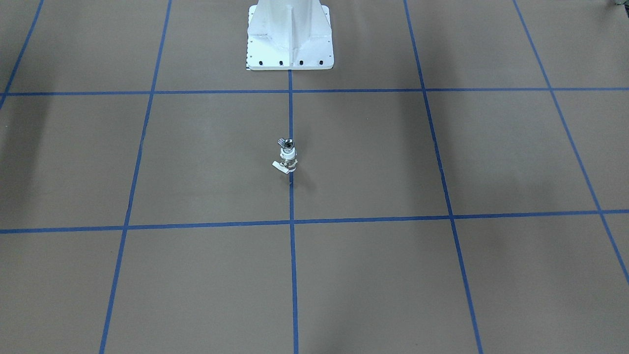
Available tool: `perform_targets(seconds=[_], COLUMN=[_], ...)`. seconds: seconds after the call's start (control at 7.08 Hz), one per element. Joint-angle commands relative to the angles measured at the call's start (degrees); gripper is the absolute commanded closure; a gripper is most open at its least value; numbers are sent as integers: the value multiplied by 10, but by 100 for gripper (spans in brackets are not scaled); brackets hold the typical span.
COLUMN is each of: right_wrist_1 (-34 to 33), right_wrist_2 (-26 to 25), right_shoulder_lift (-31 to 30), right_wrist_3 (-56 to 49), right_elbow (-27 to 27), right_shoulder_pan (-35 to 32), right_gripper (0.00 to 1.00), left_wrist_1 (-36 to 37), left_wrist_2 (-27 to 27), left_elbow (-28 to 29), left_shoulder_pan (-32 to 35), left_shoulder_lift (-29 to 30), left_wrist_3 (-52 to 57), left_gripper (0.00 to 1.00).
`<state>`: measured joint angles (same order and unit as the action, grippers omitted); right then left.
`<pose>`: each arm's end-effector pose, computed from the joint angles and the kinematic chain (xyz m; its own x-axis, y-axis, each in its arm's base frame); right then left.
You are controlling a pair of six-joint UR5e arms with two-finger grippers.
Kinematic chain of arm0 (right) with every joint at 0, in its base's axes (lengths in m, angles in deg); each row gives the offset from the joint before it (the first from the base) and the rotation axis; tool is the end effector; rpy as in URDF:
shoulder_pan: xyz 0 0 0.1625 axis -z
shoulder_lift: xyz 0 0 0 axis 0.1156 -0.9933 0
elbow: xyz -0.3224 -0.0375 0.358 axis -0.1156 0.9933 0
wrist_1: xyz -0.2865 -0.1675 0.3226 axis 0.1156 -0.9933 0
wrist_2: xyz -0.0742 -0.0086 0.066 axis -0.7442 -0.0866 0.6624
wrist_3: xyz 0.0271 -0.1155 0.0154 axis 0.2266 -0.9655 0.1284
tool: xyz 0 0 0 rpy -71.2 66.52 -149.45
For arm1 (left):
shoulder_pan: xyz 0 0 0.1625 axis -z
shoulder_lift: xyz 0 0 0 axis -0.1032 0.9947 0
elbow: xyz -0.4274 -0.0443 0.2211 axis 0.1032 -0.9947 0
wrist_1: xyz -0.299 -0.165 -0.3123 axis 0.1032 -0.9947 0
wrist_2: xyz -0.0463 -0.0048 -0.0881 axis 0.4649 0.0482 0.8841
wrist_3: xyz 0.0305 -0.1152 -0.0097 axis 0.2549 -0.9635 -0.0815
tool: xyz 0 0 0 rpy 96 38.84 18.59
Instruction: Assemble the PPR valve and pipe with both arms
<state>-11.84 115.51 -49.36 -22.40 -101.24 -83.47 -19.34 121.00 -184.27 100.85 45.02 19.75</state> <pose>0.0648 -0.4783 0.7020 0.8144 -0.0336 0.5793 0.0386 0.9992 0.0037 -0.0892 -0.3974 0.6664 0.7623 0.1513 -0.6293 -0.0245 0.9783 0.2055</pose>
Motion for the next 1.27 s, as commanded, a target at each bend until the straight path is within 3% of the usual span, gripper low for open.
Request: perform_targets(seconds=[0.0, 0.28, 1.13], right_wrist_1=[4, 5, 5], right_wrist_2=[49, 56, 56], right_shoulder_lift=[-7, -6, -4], right_wrist_3=[19, 53, 52], right_elbow=[-13, -36, -34], right_shoulder_pan=[-9, -10, -10], right_gripper=[0, 0, 0], left_wrist_1=[0, 1, 1], left_wrist_2=[0, 0, 1], left_elbow=[-1, -1, 1], left_shoulder_pan=[1, 0, 0], left_shoulder_lift=[-3, -3, -4], left_wrist_3=[0, 0, -1], left_gripper=[0, 0, 0])
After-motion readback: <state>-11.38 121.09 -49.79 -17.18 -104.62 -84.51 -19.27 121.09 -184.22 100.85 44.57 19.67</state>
